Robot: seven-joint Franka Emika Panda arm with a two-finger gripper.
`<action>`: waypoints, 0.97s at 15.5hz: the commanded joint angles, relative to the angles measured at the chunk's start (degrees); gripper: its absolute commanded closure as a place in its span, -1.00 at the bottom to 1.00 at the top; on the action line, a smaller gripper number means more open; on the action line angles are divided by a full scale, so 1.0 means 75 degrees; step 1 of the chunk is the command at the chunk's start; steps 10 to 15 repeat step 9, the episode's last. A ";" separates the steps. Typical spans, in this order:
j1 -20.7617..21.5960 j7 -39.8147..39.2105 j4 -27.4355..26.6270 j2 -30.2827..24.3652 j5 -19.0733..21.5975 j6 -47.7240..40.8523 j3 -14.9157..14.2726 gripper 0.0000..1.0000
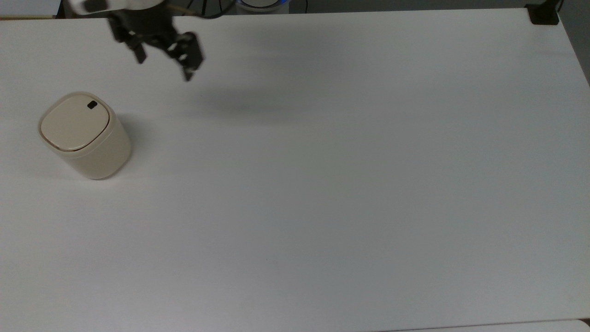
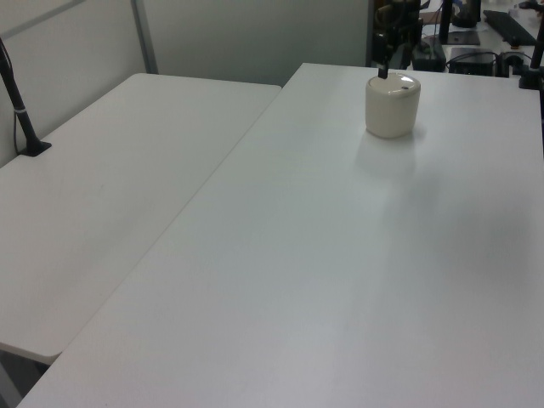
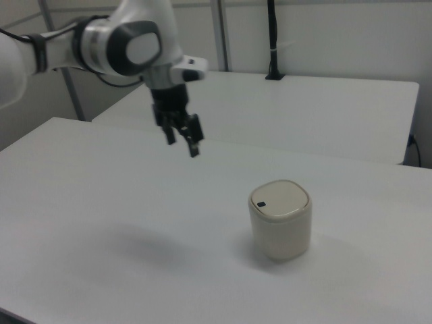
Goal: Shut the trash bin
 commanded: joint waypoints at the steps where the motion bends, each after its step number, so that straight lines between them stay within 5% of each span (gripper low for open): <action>1: 0.0486 -0.0512 -0.0336 -0.0603 0.0079 -0.0613 0.0266 -1.00; 4: 0.0945 -0.0407 -0.0313 -0.0650 0.0079 -0.0966 0.0277 -1.00; 15: 0.0946 -0.0418 -0.0289 -0.0639 0.0091 -0.0931 0.0289 -1.00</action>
